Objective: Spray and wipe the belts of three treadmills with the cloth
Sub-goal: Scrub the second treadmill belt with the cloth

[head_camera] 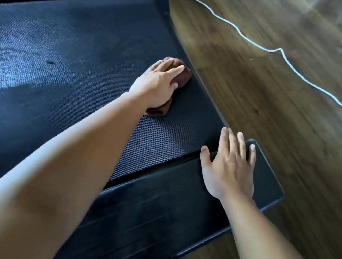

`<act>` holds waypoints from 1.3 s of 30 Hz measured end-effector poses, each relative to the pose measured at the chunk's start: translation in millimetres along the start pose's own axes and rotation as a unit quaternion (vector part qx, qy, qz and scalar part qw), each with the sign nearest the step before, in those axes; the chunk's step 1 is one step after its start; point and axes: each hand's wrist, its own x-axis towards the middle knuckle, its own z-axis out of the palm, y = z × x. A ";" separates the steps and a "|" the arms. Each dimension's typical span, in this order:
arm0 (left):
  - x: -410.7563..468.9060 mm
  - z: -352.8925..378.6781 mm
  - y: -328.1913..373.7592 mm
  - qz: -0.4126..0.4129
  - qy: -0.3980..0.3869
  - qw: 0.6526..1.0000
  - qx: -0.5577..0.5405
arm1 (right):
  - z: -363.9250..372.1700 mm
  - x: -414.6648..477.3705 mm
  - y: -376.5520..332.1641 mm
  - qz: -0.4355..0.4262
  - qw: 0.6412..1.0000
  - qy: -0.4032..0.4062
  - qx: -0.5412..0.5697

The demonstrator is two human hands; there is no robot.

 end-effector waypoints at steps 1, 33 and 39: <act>3.4 4.5 10.1 0.025 -0.002 1.000 -0.005 | 0.2 0.4 0.2 0.000 1.000 0.000 -0.001; -63.1 22.1 58.9 0.179 -0.061 0.982 -0.014 | 0.8 1.4 0.3 0.004 1.000 0.001 0.014; -112.7 4.5 49.1 0.158 -0.073 0.984 -0.028 | 1.7 1.6 2.2 0.002 1.000 -0.002 0.010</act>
